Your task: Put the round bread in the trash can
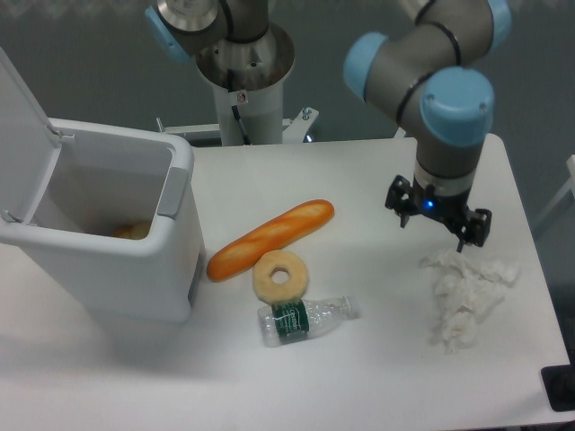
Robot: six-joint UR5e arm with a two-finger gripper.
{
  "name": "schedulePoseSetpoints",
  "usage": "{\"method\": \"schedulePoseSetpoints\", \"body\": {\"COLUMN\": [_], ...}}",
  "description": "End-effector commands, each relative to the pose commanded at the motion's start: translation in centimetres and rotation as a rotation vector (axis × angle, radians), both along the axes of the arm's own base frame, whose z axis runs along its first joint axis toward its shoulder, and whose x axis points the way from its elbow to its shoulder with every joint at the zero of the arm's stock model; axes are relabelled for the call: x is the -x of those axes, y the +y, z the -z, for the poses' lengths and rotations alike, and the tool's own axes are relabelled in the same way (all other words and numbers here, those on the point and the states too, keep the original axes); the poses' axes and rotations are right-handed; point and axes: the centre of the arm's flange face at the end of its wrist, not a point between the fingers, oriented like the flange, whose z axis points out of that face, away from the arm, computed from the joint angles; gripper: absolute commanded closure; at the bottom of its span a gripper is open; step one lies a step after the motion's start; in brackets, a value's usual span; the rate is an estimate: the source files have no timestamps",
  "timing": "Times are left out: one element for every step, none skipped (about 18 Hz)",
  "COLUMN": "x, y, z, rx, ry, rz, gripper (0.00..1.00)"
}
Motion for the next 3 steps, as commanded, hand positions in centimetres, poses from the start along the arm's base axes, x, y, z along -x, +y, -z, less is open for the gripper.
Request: {"method": "schedulePoseSetpoints", "body": {"x": [0.05, 0.13, 0.17], "y": [-0.06, -0.11, -0.21], "z": [0.00, -0.07, -0.17], "rx": [-0.003, -0.005, -0.005], "ry": [-0.001, -0.001, 0.001], "rz": [-0.001, -0.002, -0.004], "gripper": [0.00, 0.00, 0.00]}}
